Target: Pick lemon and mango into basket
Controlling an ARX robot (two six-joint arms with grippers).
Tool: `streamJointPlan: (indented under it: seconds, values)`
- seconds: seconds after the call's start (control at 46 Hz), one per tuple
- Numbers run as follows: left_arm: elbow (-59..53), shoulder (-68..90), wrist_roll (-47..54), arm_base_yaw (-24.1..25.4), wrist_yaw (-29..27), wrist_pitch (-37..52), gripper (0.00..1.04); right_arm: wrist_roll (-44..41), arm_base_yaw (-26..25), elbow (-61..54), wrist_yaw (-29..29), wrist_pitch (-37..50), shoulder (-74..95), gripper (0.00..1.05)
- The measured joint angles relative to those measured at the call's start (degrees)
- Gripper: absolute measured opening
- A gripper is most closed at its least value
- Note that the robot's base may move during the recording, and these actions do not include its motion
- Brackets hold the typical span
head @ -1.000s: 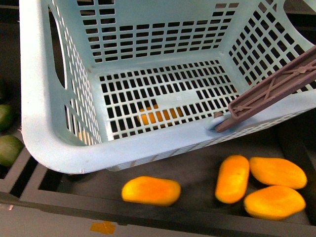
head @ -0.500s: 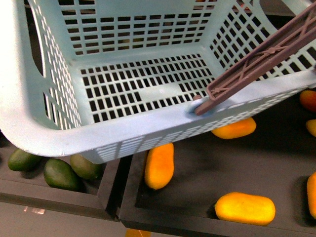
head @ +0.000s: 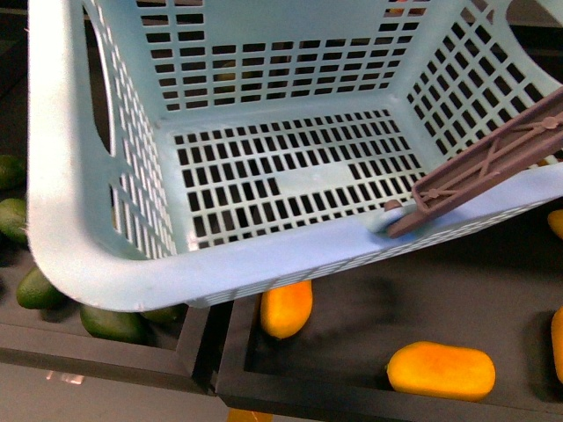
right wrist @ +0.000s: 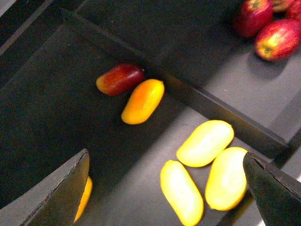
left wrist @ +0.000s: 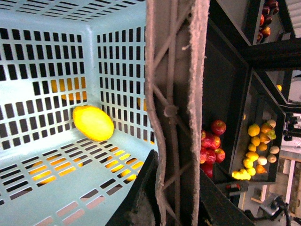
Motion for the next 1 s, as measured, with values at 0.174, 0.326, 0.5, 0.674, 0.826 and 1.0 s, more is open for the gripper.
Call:
streamJointPlan:
  seconds: [0.174,0.326,0.5,0.674,0.826,1.0]
  values:
    - [0.0,0.0,0.1,0.2,-0.8,0.0,0.08,2.0,-0.7,8.0,1.4,6.4,17.3,0.96]
    - [0.0,0.0,0.3,0.2,-0.5,0.0,0.08,5.6,-0.1,17.3,-0.1,8.2,34.0,0.96]
    - [0.0,0.0,0.3,0.1,-0.1,0.0,0.08,11.1,0.5,28.9,0.1,4.6,49.2,0.96]
    - [0.0,0.0,0.3,0.1,-0.6,0.0,0.08,17.9,0.7,37.1,-1.0,1.5,58.4,0.96]
    - [0.0,0.0,0.3,0.1,-0.4,0.0,0.08,18.8,0.7,40.1,0.1,1.1,61.9,0.96]
    - [0.0,0.0,0.3,0.1,-0.3,0.0,0.08,19.0,0.7,42.9,0.0,0.5,65.2,0.96]
